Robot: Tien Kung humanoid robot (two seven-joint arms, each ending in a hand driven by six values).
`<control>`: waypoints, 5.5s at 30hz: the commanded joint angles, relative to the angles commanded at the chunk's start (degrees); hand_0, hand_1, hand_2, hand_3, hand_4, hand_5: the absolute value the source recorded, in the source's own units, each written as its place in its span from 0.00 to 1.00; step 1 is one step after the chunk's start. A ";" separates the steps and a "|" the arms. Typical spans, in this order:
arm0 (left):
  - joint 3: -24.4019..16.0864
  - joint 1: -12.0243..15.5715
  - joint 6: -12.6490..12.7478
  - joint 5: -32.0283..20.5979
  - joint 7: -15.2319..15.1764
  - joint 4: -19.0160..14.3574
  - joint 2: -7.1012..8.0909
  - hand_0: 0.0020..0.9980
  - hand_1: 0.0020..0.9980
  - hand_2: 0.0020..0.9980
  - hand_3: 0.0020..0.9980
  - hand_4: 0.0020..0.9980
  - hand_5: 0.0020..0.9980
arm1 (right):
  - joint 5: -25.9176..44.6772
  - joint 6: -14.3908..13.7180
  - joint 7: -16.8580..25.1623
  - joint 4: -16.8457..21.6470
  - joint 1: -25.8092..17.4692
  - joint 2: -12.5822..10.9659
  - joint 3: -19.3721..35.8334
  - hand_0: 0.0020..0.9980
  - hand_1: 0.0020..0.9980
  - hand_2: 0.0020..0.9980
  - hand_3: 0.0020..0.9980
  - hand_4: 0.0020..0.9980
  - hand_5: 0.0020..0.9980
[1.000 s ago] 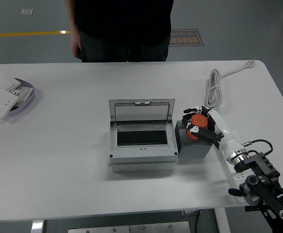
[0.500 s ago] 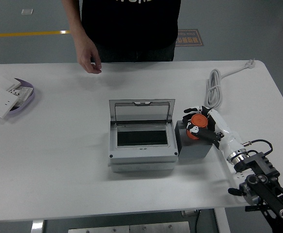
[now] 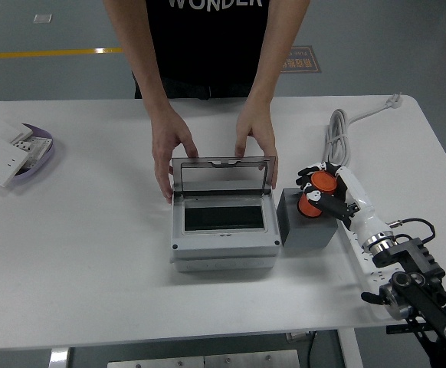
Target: Pick up the cylinder from the cube,place it in the box,flap close box
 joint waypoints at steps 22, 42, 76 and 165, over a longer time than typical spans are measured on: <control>-1.97 1.25 0.32 0.85 1.36 0.00 0.35 0.61 0.65 0.61 0.67 0.69 0.11 | -13.11 -5.11 -17.62 4.77 11.44 -5.02 -10.10 0.39 0.40 0.38 0.24 0.00 0.00; -3.60 1.44 0.45 1.81 2.44 0.00 1.06 0.61 0.65 0.61 0.67 0.70 0.12 | -17.95 -0.32 -27.81 3.18 23.81 -5.07 -20.83 0.06 0.18 0.26 0.21 0.00 0.00; -3.79 0.66 0.59 2.49 3.70 0.00 2.25 0.61 0.65 0.61 0.67 0.70 0.12 | 1.62 3.02 -22.86 2.41 30.22 -5.91 -30.68 0.06 0.17 0.25 0.21 0.00 0.00; -11.06 0.28 -0.38 10.73 5.93 -0.01 1.07 0.61 0.65 0.61 0.67 0.70 0.12 | 13.70 21.37 -22.17 1.75 37.18 -14.41 -22.61 0.73 0.68 0.69 0.69 0.71 0.22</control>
